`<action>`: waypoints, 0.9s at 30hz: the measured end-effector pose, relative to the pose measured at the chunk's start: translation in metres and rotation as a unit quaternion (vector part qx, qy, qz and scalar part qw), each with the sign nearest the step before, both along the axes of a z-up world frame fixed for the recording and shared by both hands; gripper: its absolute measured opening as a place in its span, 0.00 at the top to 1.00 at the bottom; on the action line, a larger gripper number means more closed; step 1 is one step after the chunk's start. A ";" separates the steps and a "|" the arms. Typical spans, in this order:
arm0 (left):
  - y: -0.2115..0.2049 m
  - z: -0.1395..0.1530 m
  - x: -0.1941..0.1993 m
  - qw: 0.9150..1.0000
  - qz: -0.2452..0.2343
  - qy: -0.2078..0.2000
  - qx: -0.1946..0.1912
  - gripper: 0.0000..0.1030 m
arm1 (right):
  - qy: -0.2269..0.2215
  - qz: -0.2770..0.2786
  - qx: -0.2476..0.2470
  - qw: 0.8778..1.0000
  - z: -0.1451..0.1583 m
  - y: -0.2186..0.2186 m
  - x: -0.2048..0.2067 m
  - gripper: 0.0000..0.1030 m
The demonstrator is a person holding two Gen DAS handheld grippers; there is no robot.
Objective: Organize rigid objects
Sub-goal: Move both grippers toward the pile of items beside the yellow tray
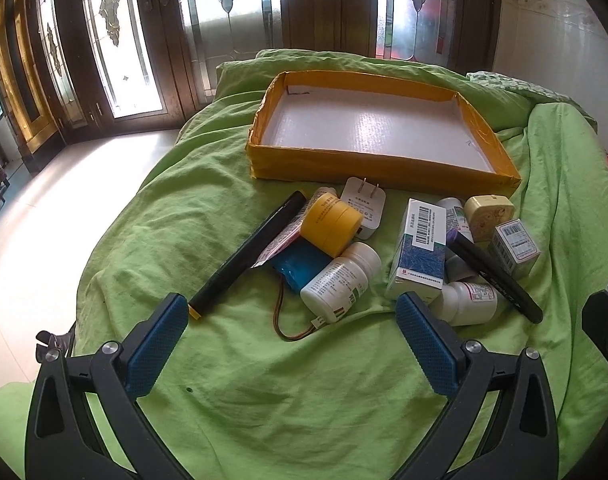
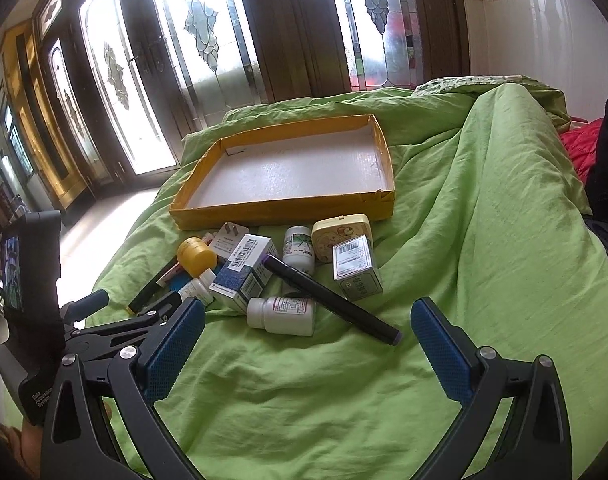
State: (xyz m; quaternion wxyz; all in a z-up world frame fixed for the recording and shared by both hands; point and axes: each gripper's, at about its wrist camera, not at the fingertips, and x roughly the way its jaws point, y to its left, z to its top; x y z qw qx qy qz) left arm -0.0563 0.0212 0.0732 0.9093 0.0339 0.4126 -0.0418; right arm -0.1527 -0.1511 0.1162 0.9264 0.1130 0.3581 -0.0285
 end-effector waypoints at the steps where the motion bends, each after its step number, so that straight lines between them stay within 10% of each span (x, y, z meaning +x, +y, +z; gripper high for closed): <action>1: 0.000 0.000 0.000 1.000 -0.002 0.001 -0.002 0.00 | -0.001 0.001 -0.002 1.000 0.001 -0.001 0.000 0.02; 27: -0.044 -0.008 0.002 0.992 -0.114 0.050 -0.034 0.02 | 0.019 0.004 -0.013 1.000 0.012 -0.041 0.011 0.13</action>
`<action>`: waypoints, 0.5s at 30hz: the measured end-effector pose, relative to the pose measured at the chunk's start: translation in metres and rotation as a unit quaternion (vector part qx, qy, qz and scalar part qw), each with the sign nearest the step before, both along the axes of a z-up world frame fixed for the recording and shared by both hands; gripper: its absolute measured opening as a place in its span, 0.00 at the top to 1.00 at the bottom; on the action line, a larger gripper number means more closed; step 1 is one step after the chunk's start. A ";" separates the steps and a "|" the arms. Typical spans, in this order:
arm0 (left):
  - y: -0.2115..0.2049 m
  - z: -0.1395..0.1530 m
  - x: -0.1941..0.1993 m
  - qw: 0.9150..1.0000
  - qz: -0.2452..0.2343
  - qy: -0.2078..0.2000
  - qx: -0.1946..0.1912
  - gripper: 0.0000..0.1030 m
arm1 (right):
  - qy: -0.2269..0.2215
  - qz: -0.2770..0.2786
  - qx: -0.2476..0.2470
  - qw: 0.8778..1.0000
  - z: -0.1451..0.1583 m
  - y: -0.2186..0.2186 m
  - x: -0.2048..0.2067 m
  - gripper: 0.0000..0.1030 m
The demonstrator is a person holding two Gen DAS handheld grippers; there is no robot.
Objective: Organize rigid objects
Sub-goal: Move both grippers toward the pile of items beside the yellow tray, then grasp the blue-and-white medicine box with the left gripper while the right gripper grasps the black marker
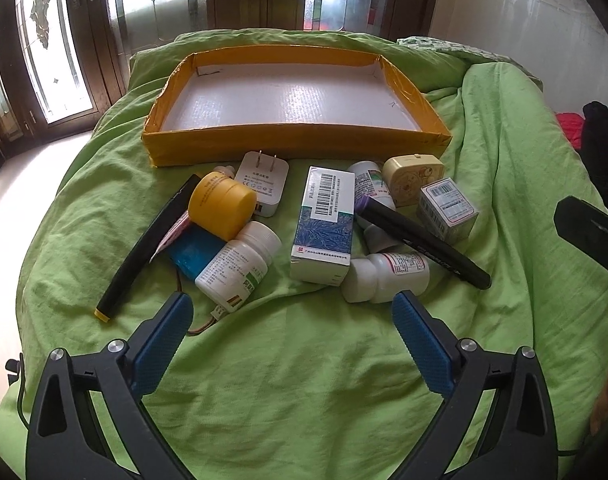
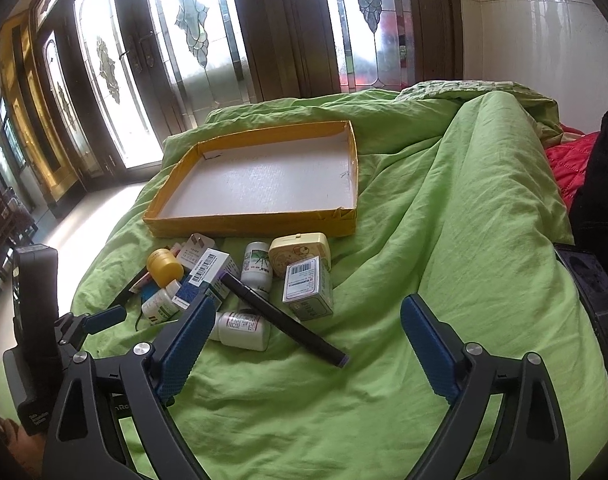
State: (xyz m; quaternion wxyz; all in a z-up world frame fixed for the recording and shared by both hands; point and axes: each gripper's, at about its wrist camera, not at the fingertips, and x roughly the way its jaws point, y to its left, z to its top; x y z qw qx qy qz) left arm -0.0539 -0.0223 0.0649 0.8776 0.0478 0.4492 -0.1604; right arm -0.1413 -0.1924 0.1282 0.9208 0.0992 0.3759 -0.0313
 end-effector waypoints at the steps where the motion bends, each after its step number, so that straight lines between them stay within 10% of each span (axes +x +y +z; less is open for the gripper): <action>1: 0.000 0.001 0.000 1.000 0.001 -0.001 0.000 0.02 | 0.001 0.001 0.002 1.000 0.000 0.000 0.000 0.13; 15: -0.015 0.010 0.022 1.000 -0.007 -0.005 -0.028 0.11 | 0.066 0.040 0.070 0.995 0.009 -0.041 0.043 0.26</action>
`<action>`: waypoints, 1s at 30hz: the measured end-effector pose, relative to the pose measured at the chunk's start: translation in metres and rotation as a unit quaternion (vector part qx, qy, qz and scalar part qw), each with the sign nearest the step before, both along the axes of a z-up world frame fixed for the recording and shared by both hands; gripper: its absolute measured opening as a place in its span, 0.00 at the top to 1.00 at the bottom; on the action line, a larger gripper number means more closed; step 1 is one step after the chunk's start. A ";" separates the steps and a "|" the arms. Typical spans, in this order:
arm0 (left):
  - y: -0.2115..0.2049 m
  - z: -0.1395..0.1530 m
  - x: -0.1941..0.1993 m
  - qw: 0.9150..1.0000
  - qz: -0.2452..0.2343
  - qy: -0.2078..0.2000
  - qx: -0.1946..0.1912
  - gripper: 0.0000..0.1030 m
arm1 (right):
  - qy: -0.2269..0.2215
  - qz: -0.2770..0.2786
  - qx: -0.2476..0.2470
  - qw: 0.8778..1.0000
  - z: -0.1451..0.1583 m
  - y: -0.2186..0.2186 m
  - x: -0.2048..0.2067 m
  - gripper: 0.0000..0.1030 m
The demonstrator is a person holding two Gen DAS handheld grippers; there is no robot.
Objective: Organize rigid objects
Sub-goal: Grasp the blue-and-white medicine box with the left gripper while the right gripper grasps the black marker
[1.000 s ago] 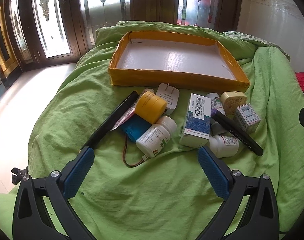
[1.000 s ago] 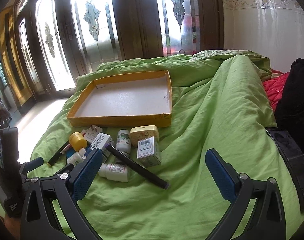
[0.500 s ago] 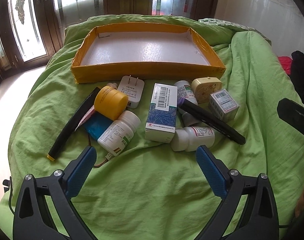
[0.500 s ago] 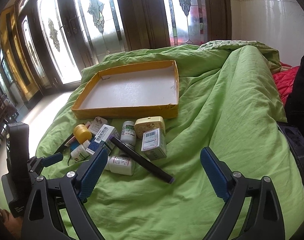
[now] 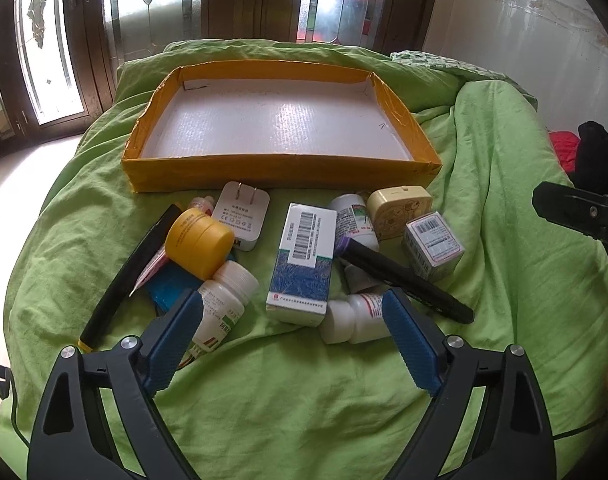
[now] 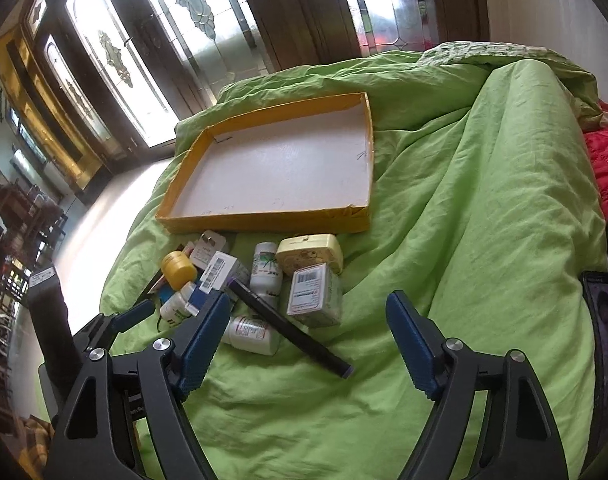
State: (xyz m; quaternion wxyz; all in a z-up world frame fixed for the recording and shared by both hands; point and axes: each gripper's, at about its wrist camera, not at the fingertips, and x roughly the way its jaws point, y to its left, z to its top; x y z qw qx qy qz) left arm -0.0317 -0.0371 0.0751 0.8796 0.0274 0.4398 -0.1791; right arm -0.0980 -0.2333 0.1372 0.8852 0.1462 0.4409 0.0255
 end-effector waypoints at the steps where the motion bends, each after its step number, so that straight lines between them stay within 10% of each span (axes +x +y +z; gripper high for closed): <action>1: -0.003 0.000 0.004 1.000 -0.002 0.000 0.000 0.11 | -0.001 -0.009 0.000 1.000 -0.001 -0.005 0.001 0.26; 26: -0.024 -0.025 0.033 0.999 -0.021 0.042 0.001 0.31 | 0.066 0.047 0.009 0.997 -0.047 0.000 0.013 0.31; 30: -0.028 -0.038 0.033 0.998 -0.028 0.056 0.025 0.50 | 0.094 0.083 0.003 0.992 -0.063 0.014 0.014 0.41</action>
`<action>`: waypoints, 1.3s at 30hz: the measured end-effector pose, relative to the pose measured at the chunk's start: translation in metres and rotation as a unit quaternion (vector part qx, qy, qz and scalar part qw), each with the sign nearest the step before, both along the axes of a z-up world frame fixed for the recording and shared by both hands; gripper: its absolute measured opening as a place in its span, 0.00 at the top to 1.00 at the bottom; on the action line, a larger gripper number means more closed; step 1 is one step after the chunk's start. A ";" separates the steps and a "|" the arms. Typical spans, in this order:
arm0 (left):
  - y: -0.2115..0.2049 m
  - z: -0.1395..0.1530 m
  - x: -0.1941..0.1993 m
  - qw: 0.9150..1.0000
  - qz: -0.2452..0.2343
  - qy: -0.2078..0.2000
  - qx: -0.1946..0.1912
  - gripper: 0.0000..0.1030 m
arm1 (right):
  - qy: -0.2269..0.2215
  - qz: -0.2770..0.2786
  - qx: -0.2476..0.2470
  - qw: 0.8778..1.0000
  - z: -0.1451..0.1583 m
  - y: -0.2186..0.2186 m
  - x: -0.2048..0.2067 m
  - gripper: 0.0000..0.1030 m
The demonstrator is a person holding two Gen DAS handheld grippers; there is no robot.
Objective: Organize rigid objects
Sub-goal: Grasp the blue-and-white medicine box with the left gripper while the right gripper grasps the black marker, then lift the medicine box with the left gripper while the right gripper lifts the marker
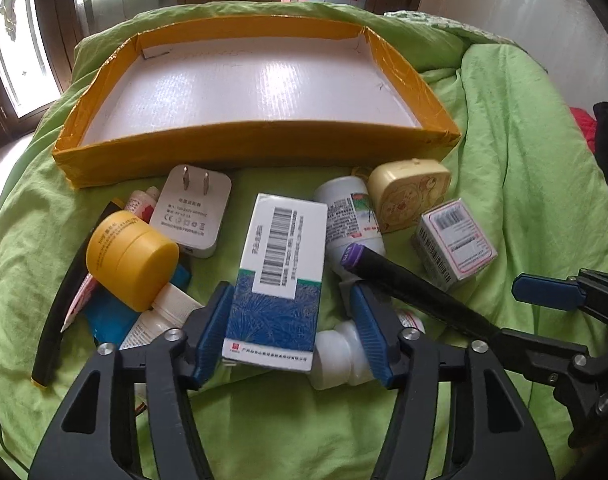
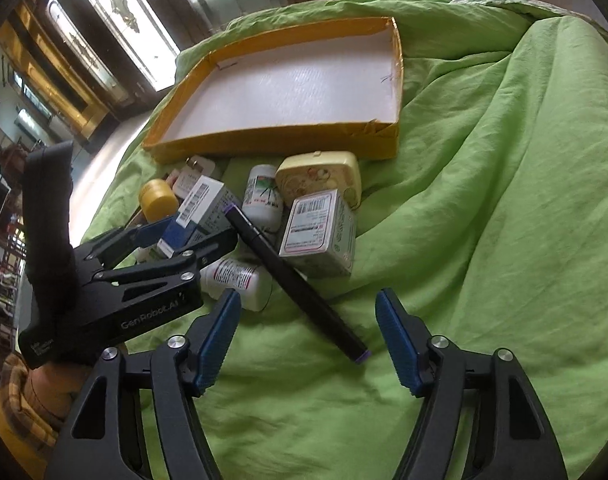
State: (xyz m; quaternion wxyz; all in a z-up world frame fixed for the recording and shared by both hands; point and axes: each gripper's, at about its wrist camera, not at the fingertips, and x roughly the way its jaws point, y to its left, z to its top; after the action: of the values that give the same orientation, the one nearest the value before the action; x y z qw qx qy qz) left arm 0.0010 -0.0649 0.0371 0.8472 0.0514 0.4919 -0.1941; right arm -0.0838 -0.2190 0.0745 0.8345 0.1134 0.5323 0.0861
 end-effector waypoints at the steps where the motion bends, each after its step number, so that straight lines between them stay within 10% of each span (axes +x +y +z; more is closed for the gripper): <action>1: 0.001 0.000 -0.002 1.000 0.001 -0.001 0.005 0.59 | 0.006 0.004 0.003 1.000 -0.003 0.001 0.001 0.44; 12: 0.042 0.012 -0.042 0.999 0.008 0.022 -0.042 0.68 | 0.044 0.051 -0.008 0.998 -0.023 0.021 0.019 0.52; 19: 0.043 0.009 -0.043 0.999 0.016 0.017 -0.040 0.68 | 0.072 0.089 -0.013 0.993 -0.033 0.036 0.035 0.85; 24: 0.048 0.007 -0.042 0.998 0.025 0.020 -0.047 0.67 | 0.076 0.067 0.022 0.995 -0.033 0.021 0.025 0.86; 29: 0.050 0.011 -0.041 0.998 0.029 0.005 -0.058 0.40 | 0.090 0.044 0.045 0.994 -0.035 0.010 0.024 0.85; 36: 0.044 0.008 -0.032 0.998 0.024 0.002 -0.059 0.41 | 0.089 0.025 0.063 0.994 -0.033 -0.002 0.024 0.85; 39: 0.039 0.005 -0.030 0.998 0.021 0.001 -0.053 0.59 | 0.087 0.025 0.062 0.994 -0.031 -0.009 0.025 0.86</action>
State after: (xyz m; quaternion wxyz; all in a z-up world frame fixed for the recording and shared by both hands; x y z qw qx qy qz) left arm -0.0290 -0.0258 0.0423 0.8521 -0.0042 0.4825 -0.2027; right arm -0.0593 -0.2277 0.0437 0.7741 0.1589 0.5990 0.1294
